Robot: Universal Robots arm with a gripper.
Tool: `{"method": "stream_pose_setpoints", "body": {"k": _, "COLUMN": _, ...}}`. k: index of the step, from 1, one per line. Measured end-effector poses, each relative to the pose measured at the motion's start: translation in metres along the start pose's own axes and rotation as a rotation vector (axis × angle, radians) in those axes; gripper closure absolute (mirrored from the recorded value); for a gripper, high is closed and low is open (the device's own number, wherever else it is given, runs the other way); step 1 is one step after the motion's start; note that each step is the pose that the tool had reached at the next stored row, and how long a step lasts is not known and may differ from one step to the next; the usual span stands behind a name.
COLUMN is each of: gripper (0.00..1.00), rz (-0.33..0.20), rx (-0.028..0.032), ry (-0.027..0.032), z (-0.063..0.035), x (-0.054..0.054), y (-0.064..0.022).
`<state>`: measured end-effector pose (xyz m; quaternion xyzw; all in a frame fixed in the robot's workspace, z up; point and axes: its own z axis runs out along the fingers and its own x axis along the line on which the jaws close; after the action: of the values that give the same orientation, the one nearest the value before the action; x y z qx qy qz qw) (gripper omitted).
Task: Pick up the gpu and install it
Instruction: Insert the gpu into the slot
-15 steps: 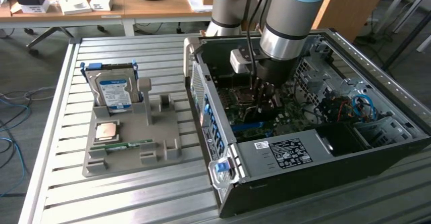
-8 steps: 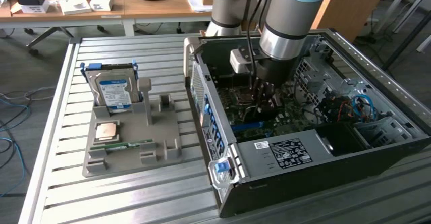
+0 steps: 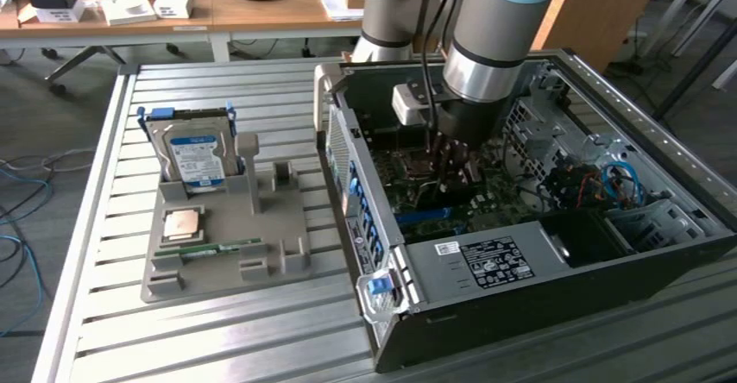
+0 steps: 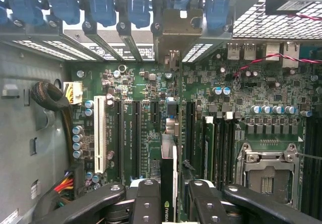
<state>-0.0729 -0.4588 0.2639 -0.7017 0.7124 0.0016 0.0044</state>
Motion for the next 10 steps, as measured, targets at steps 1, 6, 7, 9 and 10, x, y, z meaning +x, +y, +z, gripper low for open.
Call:
{"method": "stream_pose_setpoints", "body": {"k": 1, "gripper": 0.74, "rz": 0.000, "rx": 0.0000, "ry": 0.0000, "z": 0.0001, "x": 0.0000, "y": 0.0001}}
{"method": "stream_pose_setpoints", "body": {"k": 6, "gripper": 0.74, "rz": -0.008, "rx": 0.0000, "ry": -0.0003, "z": 0.0007, "x": -0.0004, "y": 0.0002}}
{"method": "stream_pose_setpoints", "body": {"k": 7, "gripper": 0.74, "rz": -0.009, "rx": 0.0000, "ry": -0.0002, "z": 0.0006, "x": -0.0005, "y": 0.0002}}
{"method": "stream_pose_setpoints", "body": {"k": 9, "gripper": 0.74, "rz": -0.010, "rx": -0.0001, "ry": -0.0001, "z": 0.0006, "x": -0.0006, "y": 0.0002}}
{"method": "stream_pose_setpoints", "body": {"k": 10, "gripper": 0.74, "rz": -0.010, "rx": -0.0001, "ry": -0.0002, "z": 0.0006, "x": -0.0006, "y": 0.0003}}
